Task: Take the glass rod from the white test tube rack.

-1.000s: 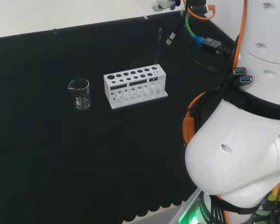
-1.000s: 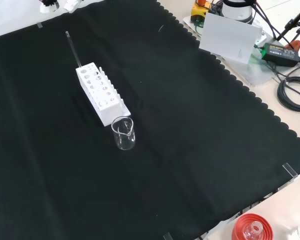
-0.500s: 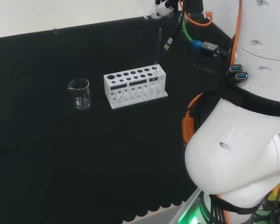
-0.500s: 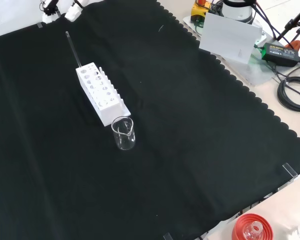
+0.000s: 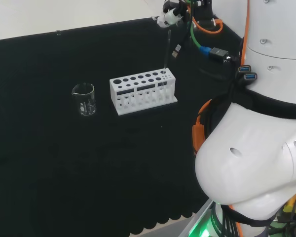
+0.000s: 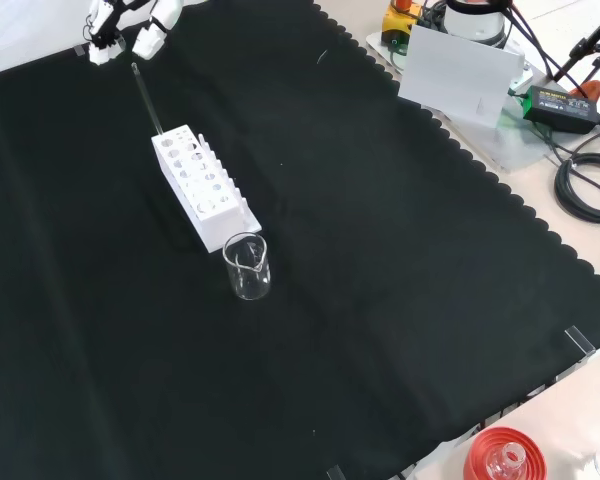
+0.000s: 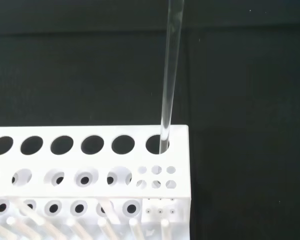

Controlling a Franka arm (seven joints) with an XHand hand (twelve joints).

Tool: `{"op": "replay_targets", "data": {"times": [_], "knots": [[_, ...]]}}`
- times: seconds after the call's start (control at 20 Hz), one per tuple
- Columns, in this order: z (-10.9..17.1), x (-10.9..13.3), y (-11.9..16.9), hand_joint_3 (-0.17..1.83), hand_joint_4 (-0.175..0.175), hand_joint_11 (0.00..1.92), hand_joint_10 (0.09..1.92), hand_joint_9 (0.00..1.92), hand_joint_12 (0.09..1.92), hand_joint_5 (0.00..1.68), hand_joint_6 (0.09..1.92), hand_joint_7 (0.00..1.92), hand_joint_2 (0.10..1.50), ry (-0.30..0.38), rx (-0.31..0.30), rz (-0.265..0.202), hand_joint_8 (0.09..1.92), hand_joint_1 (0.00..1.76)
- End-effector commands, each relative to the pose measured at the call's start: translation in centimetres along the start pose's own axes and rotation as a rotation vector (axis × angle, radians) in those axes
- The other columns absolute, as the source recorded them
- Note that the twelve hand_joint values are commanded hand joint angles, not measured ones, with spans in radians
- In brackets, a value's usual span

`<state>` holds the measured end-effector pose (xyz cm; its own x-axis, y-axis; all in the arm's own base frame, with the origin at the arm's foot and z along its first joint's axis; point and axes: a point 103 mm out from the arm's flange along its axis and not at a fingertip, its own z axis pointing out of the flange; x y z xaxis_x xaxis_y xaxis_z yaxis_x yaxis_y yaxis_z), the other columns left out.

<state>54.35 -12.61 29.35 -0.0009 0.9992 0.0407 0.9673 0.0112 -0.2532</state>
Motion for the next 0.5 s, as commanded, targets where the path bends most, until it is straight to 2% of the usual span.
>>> {"op": "replay_targets", "data": {"times": [0.05,0.5], "knots": [[1.0,0.1,0.3,-0.17,-0.087,0.61,0.83,0.79,1.33,0.31,0.60,0.62,1.23,-0.003,0.012,-0.006,0.87,0.46],[2.6,0.4,0.7,-0.17,-0.087,0.63,0.83,0.80,1.33,0.30,0.60,0.62,1.23,-0.001,0.048,-0.028,0.87,0.45]]}}
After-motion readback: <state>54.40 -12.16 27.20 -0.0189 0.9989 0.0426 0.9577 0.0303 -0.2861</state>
